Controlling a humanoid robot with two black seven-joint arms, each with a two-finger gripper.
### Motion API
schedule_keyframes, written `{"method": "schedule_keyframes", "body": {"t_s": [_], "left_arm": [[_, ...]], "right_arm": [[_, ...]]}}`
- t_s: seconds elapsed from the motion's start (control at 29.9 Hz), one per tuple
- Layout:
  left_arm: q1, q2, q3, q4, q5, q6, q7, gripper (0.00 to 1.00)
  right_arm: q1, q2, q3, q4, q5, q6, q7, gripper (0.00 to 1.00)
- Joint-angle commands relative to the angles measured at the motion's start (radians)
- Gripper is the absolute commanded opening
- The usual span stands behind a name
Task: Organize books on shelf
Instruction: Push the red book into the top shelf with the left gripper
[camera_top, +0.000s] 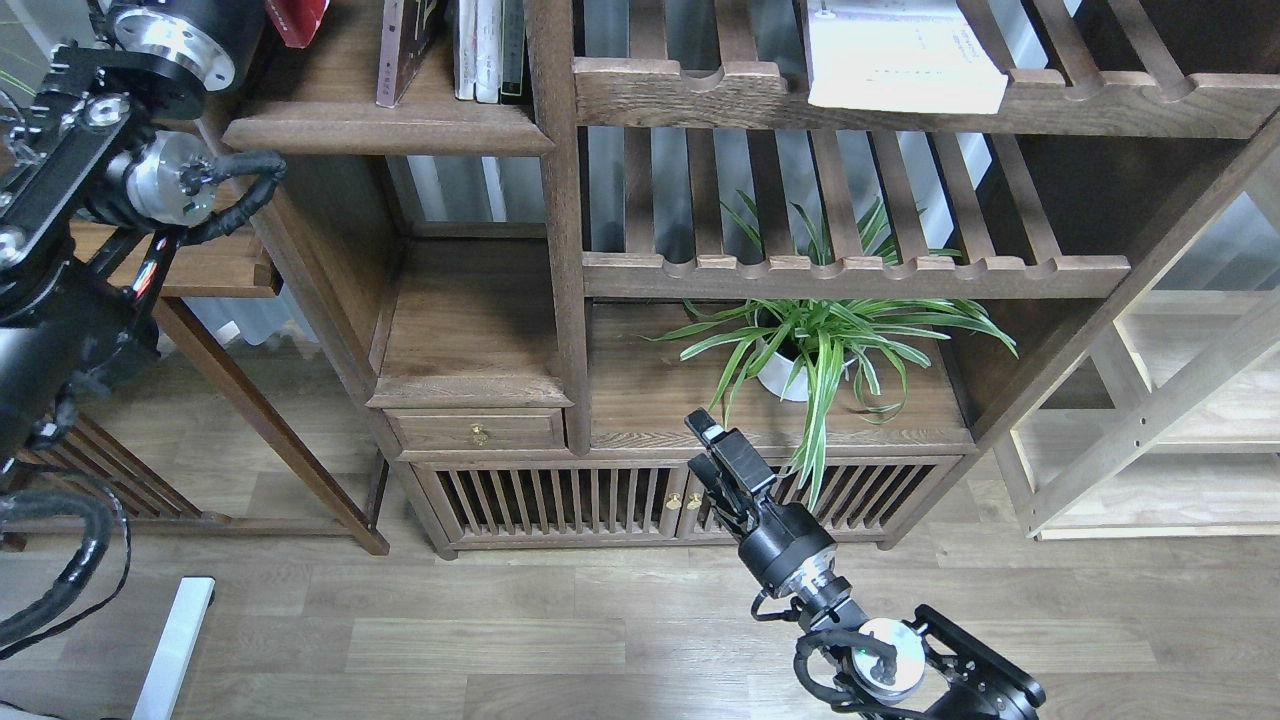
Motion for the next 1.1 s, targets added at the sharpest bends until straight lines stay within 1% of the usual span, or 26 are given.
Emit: {"method": "schedule_keyframes", "body": {"t_s": [0.0, 0.07, 0.2, 0.37, 0.57, 0.67, 0.84, 0.9, 1.07], "left_arm": [[-0.041, -0.018, 0.042, 0.075, -0.048, -0.003, -0.024, 0.01], [-0.058, -0.028, 0.078, 0.101, -0.083, -0.003, -0.034, 0.01], [-0.107, -0.031, 0.178, 0.165, -0.148, -0.003, -0.070, 0.02], [-0.150, -0.038, 0.252, 0.227, -0.214, -0.003, -0.102, 0.02], [-0.159, -0.029, 0.264, 0.247, -0.218, -0.009, -0.104, 0.04], [-0.159, -0.028, 0.264, 0.256, -0.218, -0.009, -0.105, 0.08], [-0.159, -0.028, 0.279, 0.274, -0.218, -0.011, -0.117, 0.09], [-0.159, -0.028, 0.282, 0.283, -0.218, -0.012, -0.119, 0.11], [-0.161, -0.037, 0.286, 0.316, -0.218, -0.044, -0.120, 0.12]], "right_arm": [[-0.007, -0.002, -0.002, 0.008, -0.002, 0.000, 0.000, 0.99], [-0.018, -0.003, 0.000, 0.015, -0.002, 0.000, 0.000, 0.99], [-0.033, -0.018, -0.002, 0.021, -0.002, 0.000, 0.000, 0.99], [-0.044, -0.023, -0.002, 0.021, -0.002, 0.000, -0.002, 0.99], [-0.044, -0.023, -0.002, 0.021, -0.003, 0.000, -0.002, 0.99], [-0.044, -0.023, -0.002, 0.021, -0.003, 0.000, -0.002, 0.99], [-0.042, -0.023, -0.002, 0.021, -0.008, 0.000, -0.002, 0.99], [-0.042, -0.023, -0.002, 0.021, -0.009, 0.000, -0.002, 0.99], [-0.042, -0.025, -0.002, 0.021, -0.008, 0.000, -0.002, 0.99]]}}
